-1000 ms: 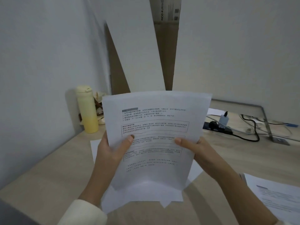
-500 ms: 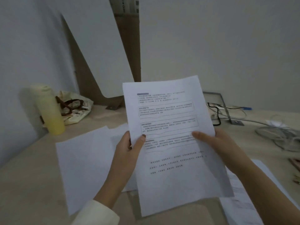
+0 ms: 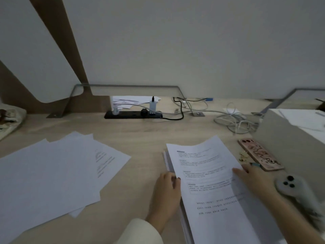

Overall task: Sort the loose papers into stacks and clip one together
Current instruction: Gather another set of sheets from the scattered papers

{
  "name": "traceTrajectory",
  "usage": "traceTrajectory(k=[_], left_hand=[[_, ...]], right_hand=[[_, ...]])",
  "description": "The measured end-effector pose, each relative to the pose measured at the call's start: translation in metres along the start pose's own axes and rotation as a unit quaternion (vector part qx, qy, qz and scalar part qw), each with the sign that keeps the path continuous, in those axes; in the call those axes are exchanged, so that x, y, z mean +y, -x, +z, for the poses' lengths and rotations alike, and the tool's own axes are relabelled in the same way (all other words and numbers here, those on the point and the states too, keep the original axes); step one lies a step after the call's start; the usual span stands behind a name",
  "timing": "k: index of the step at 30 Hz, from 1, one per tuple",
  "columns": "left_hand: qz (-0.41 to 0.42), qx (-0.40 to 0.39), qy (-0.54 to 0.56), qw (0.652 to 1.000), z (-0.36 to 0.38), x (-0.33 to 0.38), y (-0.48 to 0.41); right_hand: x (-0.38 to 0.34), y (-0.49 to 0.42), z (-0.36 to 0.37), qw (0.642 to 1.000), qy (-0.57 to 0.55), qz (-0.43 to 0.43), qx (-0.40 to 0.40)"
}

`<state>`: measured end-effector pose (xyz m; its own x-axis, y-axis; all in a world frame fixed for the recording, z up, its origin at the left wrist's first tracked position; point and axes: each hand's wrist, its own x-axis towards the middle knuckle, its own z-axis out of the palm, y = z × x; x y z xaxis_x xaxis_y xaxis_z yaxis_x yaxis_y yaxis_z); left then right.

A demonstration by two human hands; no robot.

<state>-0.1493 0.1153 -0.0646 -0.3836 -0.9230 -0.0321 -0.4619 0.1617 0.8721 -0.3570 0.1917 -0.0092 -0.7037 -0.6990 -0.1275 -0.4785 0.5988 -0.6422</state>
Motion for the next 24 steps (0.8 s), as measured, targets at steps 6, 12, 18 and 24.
traceTrajectory(k=[6, 12, 18, 24], left_hand=[[0.042, -0.054, -0.193, 0.979, 0.007, -0.010, 0.008], [0.023, -0.059, -0.161, 0.985, -0.010, -0.020, -0.006], [0.019, -0.061, -0.117, 0.991, -0.041, -0.027, -0.019], [0.043, 0.036, -0.173, 0.983, -0.106, -0.043, 0.006]], right_hand=[[0.022, -0.012, 0.029, 0.999, 0.001, 0.041, 0.009], [-0.006, -0.007, 0.054, 0.999, 0.013, 0.033, 0.017], [-0.028, -0.006, 0.070, 0.999, 0.037, 0.006, 0.020], [-0.073, 0.010, 0.087, 0.989, 0.060, -0.127, 0.036]])
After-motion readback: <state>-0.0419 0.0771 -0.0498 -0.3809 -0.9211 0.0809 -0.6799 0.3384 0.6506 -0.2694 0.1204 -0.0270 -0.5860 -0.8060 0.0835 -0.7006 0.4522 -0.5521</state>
